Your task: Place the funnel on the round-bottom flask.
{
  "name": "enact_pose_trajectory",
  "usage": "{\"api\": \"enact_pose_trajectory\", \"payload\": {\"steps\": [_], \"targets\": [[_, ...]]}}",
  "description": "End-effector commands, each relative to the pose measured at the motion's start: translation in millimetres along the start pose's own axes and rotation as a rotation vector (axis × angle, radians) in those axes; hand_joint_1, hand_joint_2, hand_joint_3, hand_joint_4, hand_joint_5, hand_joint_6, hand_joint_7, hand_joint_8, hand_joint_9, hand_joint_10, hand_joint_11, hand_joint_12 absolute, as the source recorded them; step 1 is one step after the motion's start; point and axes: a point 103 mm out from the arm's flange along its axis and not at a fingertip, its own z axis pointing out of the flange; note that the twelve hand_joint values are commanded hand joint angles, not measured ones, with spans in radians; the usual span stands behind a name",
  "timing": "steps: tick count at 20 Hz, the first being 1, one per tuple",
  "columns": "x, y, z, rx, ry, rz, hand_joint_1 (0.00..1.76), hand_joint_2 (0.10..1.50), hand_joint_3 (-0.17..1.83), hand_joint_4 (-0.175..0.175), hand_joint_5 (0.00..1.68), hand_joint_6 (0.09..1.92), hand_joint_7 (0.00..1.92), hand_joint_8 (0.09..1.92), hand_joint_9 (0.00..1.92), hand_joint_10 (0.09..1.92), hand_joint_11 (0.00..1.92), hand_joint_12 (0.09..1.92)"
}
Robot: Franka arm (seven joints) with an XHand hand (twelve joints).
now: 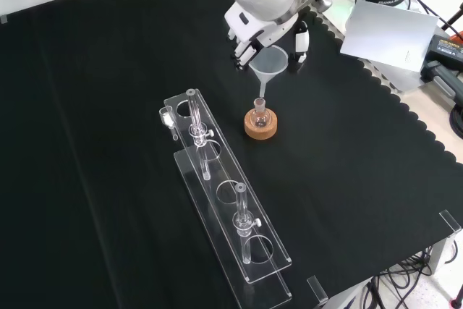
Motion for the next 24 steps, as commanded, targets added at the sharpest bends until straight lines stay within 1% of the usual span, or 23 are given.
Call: {"api": "enact_pose_trajectory", "payload": {"steps": [1, 3, 9, 12, 16, 17, 19, 22, 23, 24], "targets": [[7.2, 0.4, -2.7, 0.003, -0.014, 0.006, 0.82, 0.69, 0.65, -0.006, 0.75, 0.78, 0.70, 0.69, 0.97, 0.44, 0.71, 1.23], [4.3, 3.5, -0.8, 0.015, -0.005, -0.005, 0.82, 0.69, 0.65, -0.007, 0.76, 0.78, 0.70, 0.69, 0.97, 0.44, 0.71, 1.23], [-1.9, 13.1, 6.1, 0.009, 0.005, -0.015, 0.82, 0.69, 0.65, -0.006, 0.76, 0.78, 0.70, 0.69, 0.97, 0.44, 0.71, 1.23], [3.7, 11.7, 3.0, 0.009, -0.005, -0.015, 0.82, 0.69, 0.65, -0.006, 0.76, 0.78, 0.70, 0.69, 0.97, 0.44, 0.71, 1.23], [2.5, 17.2, 7.2, 0.018, -0.010, -0.025, 0.82, 0.69, 0.65, -0.007, 0.76, 0.78, 0.70, 0.69, 0.97, 0.44, 0.71, 1.23], [7.5, 15.3, 4.6, 0.016, -0.020, -0.016, 0.82, 0.69, 0.65, -0.007, 0.76, 0.78, 0.70, 0.69, 0.97, 0.44, 0.71, 1.23], [8.5, 16.3, 4.8, 0.023, -0.016, -0.020, 0.82, 0.69, 0.65, -0.007, 0.76, 0.78, 0.70, 0.69, 0.97, 0.44, 0.71, 1.23], [3.7, 21.9, 10.2, 0.028, -0.004, -0.025, 0.82, 0.69, 0.65, -0.007, 0.76, 0.78, 0.70, 0.69, 0.97, 0.44, 0.71, 1.23], [8.0, 20.1, 7.7, 0.026, -0.012, -0.016, 0.82, 0.69, 0.65, -0.007, 0.76, 0.78, 0.70, 0.69, 0.97, 0.44, 0.71, 1.23], [9.5, 19.9, 7.1, 0.027, -0.010, -0.018, 0.82, 0.69, 0.65, -0.007, 0.76, 0.78, 0.70, 0.69, 0.97, 0.44, 0.71, 1.23]]}}
